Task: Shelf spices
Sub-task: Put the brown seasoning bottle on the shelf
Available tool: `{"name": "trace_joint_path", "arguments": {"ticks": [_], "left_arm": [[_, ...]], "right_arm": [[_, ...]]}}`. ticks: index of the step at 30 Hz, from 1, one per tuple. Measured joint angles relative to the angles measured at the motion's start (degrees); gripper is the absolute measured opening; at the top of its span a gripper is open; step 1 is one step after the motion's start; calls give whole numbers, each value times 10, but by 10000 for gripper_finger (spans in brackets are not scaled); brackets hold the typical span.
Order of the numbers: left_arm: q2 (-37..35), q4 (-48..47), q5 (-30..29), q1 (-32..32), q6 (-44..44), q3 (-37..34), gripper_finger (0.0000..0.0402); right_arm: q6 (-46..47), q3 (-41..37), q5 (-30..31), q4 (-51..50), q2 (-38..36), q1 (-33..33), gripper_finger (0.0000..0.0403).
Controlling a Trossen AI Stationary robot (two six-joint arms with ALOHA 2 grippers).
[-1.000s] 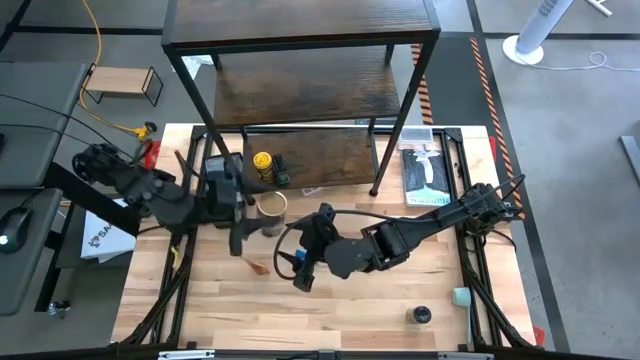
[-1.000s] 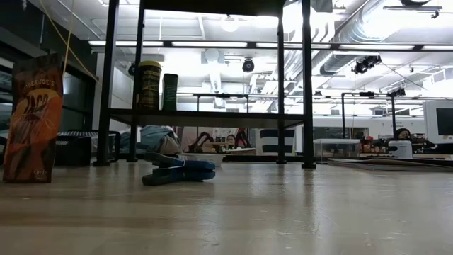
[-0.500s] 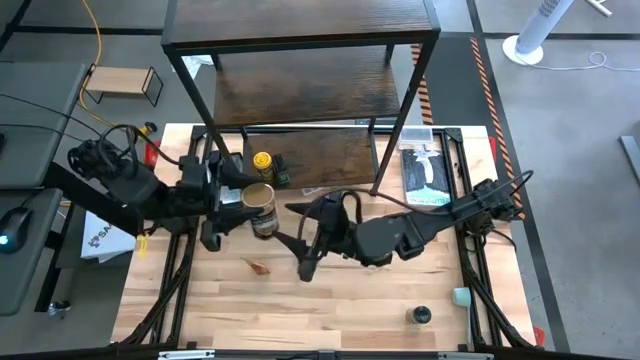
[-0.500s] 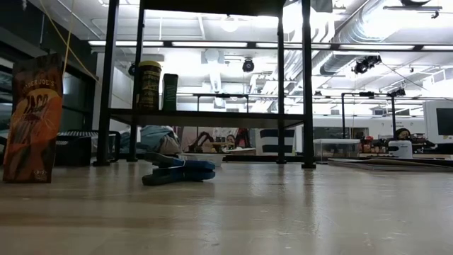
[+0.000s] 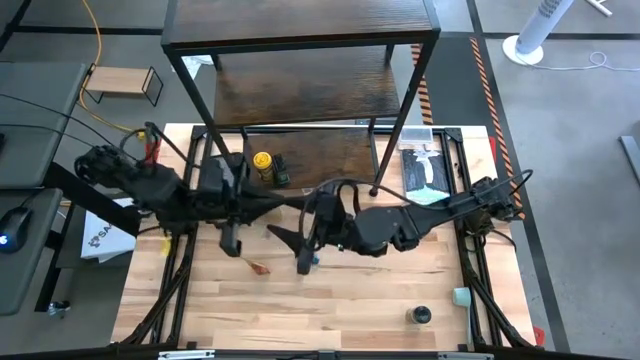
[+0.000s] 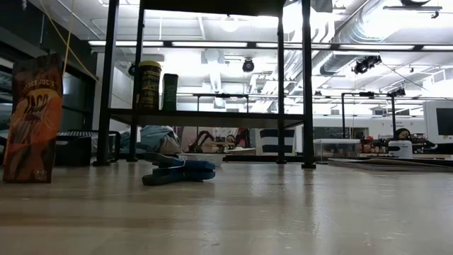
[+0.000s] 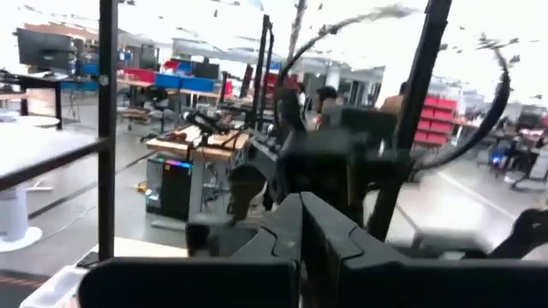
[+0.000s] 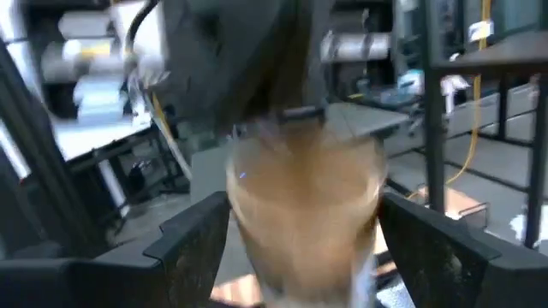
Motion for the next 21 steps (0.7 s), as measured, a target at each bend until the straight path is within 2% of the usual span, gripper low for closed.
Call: {"name": "trace_joint_path", "arguments": {"ticks": [2,4,6,8,12,16,19,21], "left_arm": [[5,-5,-4,5,2,0,3],[3,-53,-10,10,16,1,3],[-6,-165,-30,11,-7,1,3],[-13,-288,-35,10,-73,0,2],[-16,-439,7,-17,-167,-1,2],[-18,-452,59,-72,-208,-50,0],[-17,-458,66,-102,-290,-119,7],[-17,-449,81,-101,-336,-177,25]], "right_arm": [[-2,0,-4,6,0,1,291],[-27,0,9,-9,-1,2,291],[-53,0,40,-55,0,-1,291],[-40,0,65,-111,0,-6,291],[34,0,50,-201,-1,-6,291],[98,0,45,-324,0,6,291],[161,0,35,-402,0,14,291],[203,0,25,-445,0,20,291]]}}
